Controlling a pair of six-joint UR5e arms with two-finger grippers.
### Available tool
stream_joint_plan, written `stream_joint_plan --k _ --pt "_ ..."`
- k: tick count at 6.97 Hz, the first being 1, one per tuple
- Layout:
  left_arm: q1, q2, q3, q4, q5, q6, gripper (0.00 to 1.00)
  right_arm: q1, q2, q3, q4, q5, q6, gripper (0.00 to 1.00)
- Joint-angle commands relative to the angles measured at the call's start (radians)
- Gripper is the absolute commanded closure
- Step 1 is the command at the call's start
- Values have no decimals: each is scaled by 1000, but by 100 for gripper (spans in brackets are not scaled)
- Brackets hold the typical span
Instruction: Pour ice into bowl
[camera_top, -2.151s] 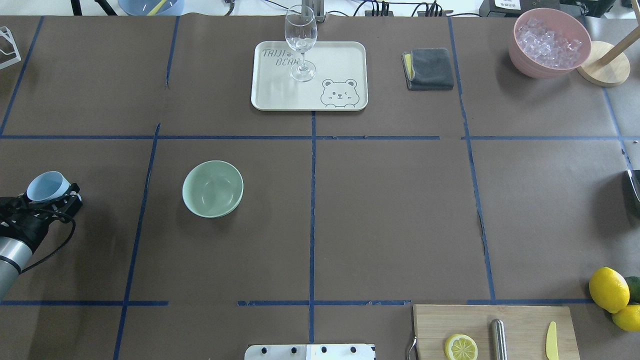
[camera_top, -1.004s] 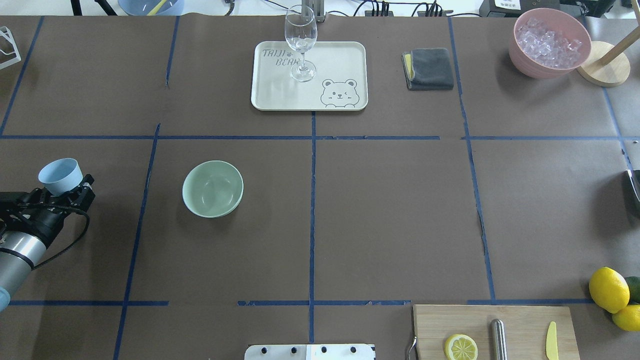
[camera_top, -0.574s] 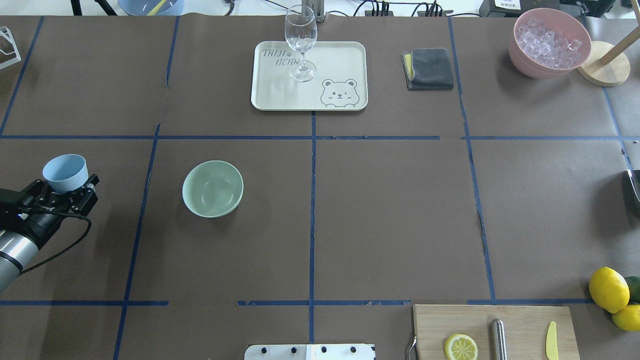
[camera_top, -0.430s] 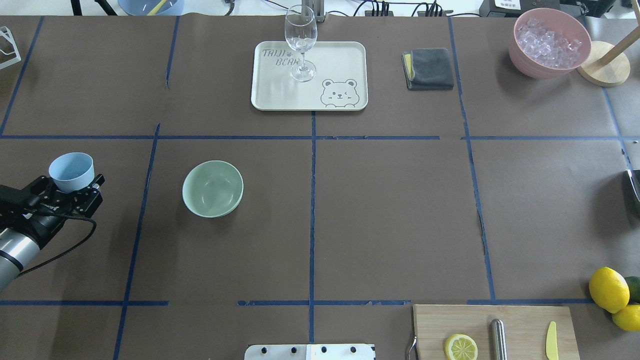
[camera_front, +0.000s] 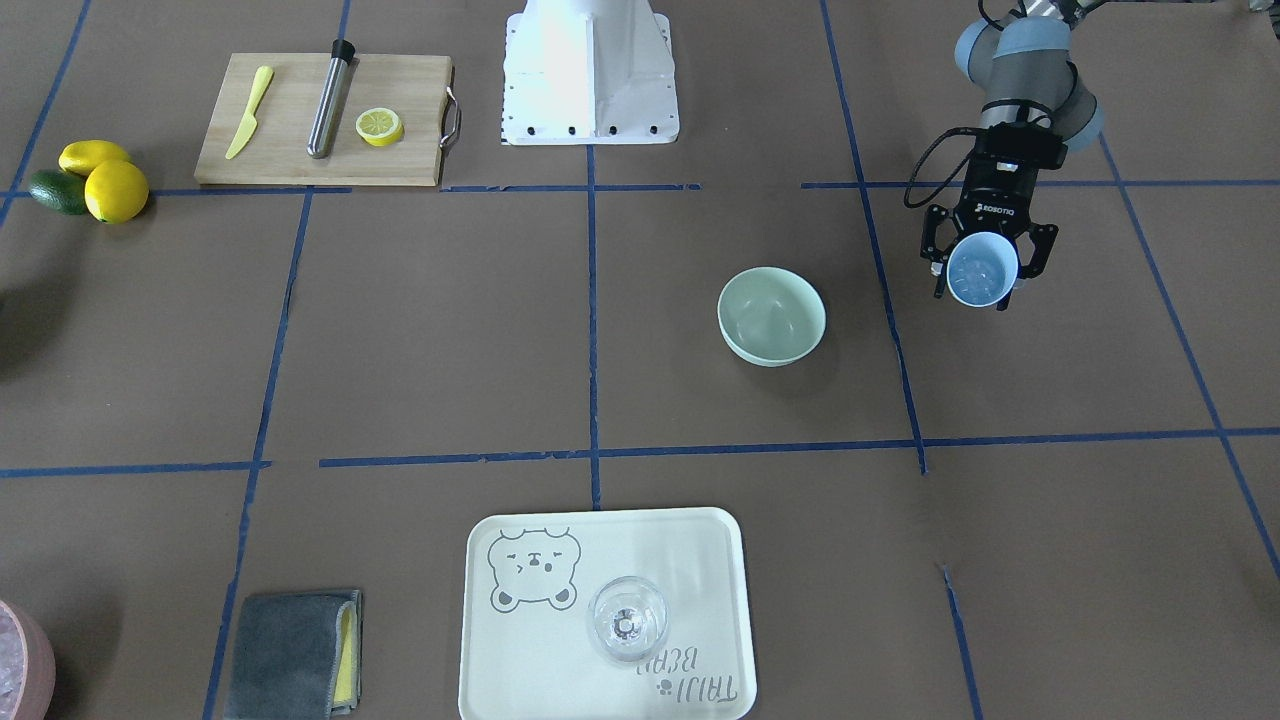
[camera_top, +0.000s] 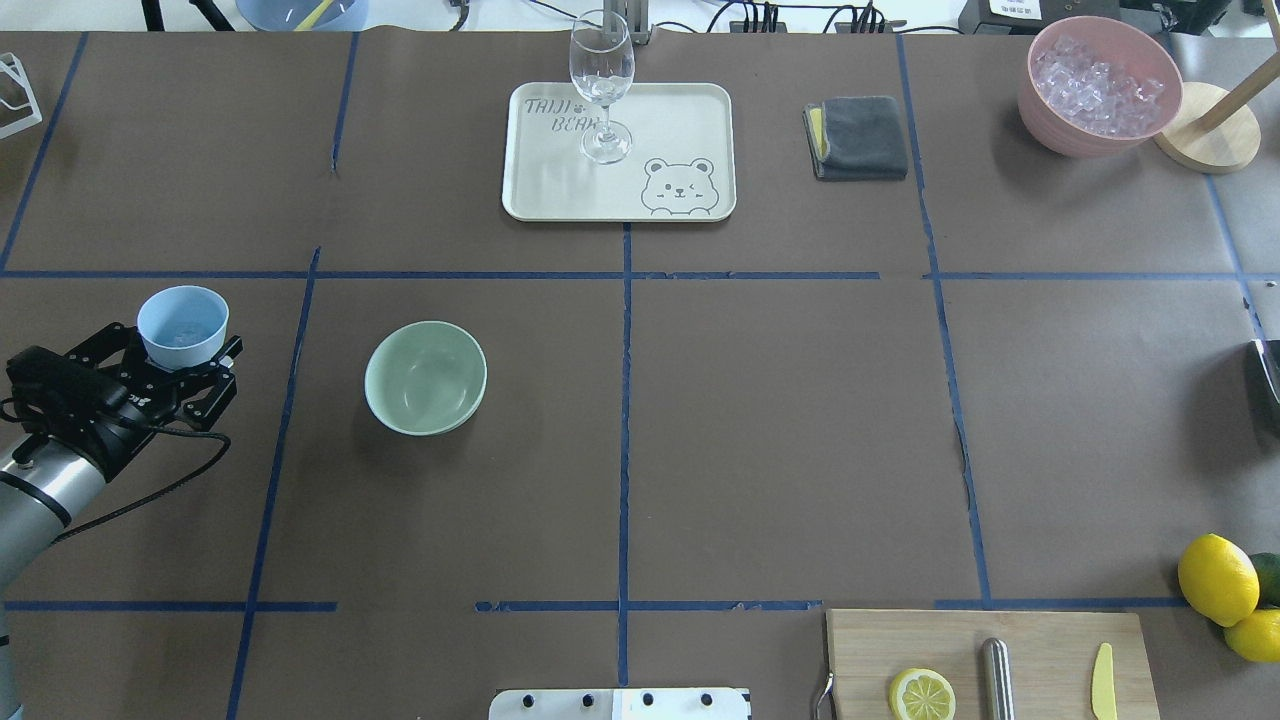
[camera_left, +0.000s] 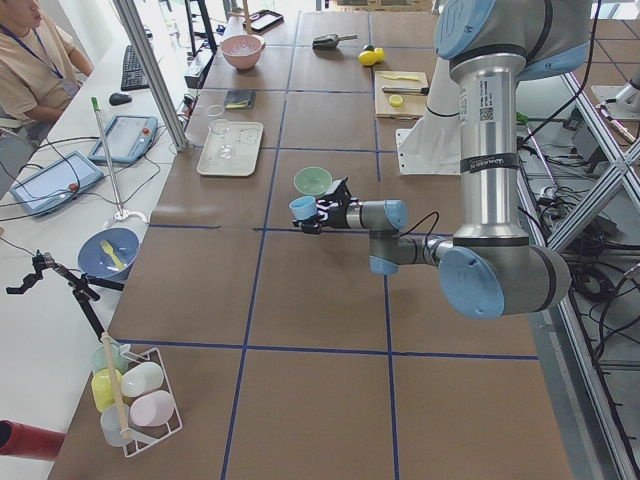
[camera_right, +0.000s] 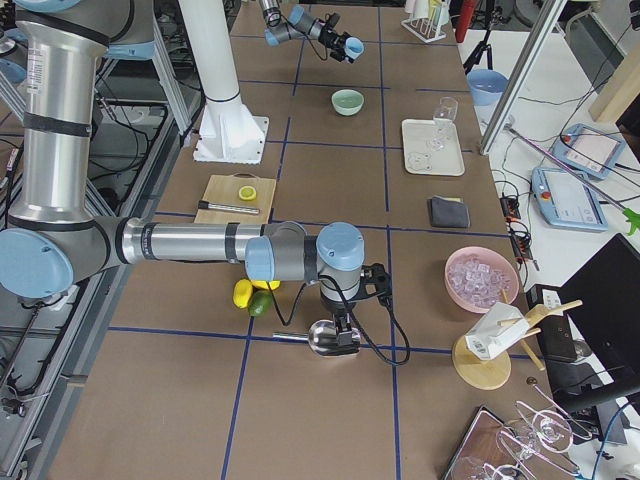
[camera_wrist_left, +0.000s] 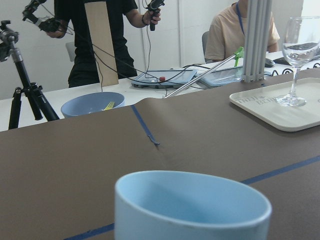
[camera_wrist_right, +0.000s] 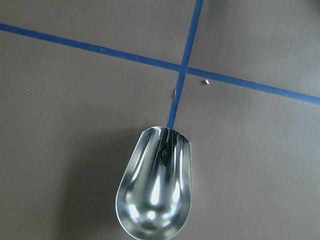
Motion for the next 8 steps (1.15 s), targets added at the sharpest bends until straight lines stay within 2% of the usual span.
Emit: stream_joint_plan --k 1,3,5,7,8 --pt "-1 -99 -2 188 8 135 100 0 0 0 0 0 0 0" --pt "2 -183 0 369 31 169 100 0 0 0 0 -1 0 0" --pt "4 -210 -8 398 95 484 100 0 0 0 0 -2 0 0" --pt "19 -227 -7 398 118 700 100 0 -1 0 0 -1 0 0" --pt "59 -228 -5 399 173 782 100 0 -1 0 0 -2 0 0"
